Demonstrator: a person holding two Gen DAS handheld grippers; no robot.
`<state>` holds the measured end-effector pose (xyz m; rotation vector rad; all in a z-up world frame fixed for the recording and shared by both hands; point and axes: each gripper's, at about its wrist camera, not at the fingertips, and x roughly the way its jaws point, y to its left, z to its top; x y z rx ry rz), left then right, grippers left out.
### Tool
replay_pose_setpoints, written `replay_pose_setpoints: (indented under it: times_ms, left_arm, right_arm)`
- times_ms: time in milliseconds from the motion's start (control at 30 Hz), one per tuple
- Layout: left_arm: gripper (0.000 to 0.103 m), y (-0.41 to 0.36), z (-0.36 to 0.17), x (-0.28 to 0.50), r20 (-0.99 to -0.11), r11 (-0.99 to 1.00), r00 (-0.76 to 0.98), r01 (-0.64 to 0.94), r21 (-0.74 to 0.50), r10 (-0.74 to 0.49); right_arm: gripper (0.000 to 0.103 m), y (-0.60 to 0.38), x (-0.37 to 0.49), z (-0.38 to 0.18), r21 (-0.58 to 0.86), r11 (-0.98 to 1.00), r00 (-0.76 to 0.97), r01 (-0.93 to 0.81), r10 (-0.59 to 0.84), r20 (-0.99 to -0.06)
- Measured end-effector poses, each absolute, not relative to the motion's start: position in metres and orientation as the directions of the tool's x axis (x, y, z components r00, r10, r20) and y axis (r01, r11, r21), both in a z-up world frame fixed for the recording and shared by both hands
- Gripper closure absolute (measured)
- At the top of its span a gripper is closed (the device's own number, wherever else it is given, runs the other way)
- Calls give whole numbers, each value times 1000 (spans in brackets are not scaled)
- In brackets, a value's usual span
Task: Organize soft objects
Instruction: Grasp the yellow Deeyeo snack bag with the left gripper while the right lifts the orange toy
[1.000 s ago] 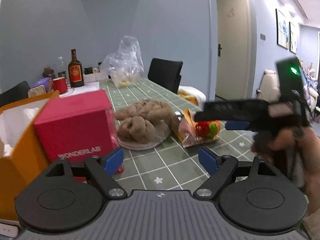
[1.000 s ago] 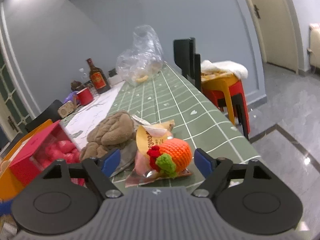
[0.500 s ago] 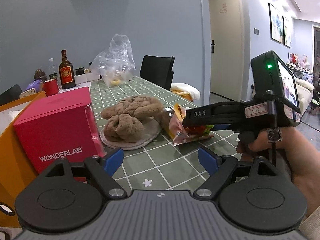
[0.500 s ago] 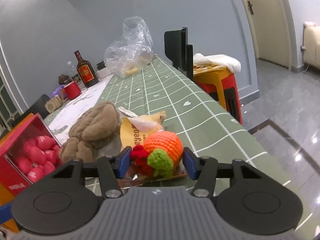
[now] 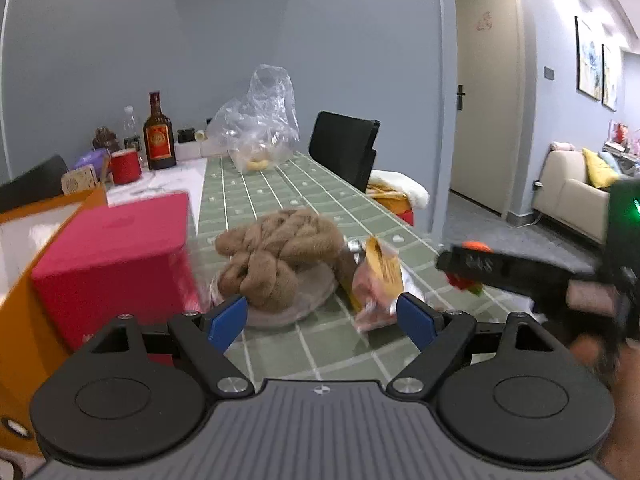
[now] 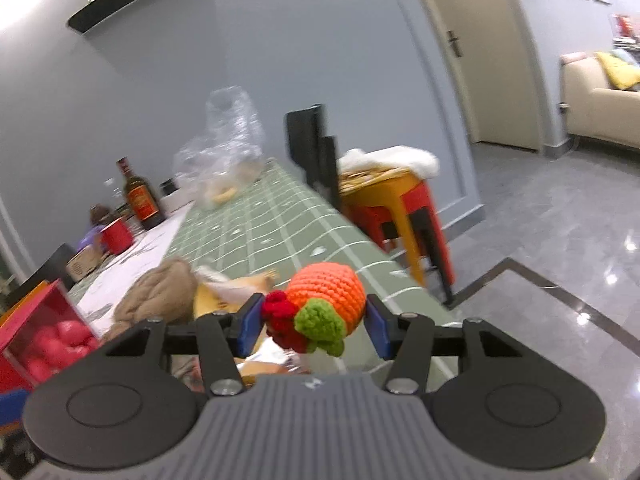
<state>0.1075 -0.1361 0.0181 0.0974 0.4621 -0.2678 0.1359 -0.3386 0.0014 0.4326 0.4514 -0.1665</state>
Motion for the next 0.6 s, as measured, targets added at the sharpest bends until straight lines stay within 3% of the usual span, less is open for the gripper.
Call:
replay_pose_setpoints:
  times_ms: [67,167,333,467,600]
  left_arm:
    - [4,-148,20,114,-438,967,878,246,67,-193]
    - [4,-164,21,128,-444,969,879,234,85,-173]
    - [4,-186,12,150,-485,961,857,254,105,-174]
    - [14,-196,-1,164,-498,982,865,139,126,-58]
    - [14,-205,-7,180,-556,980,827,172,103,-86]
  right_arm:
    - [50,-345,131,3,376,885,895,274,-92,-436]
    - [50,-343,129,6,268,894,874,358,-219,-435]
    - [50,-344,127,7,243,897,874,370,-247,-419]
    - [50,-342,130,5,187,896,849,402,-289,-442]
    - [50,-344,131,4,190,895,846,404,-286,-450]
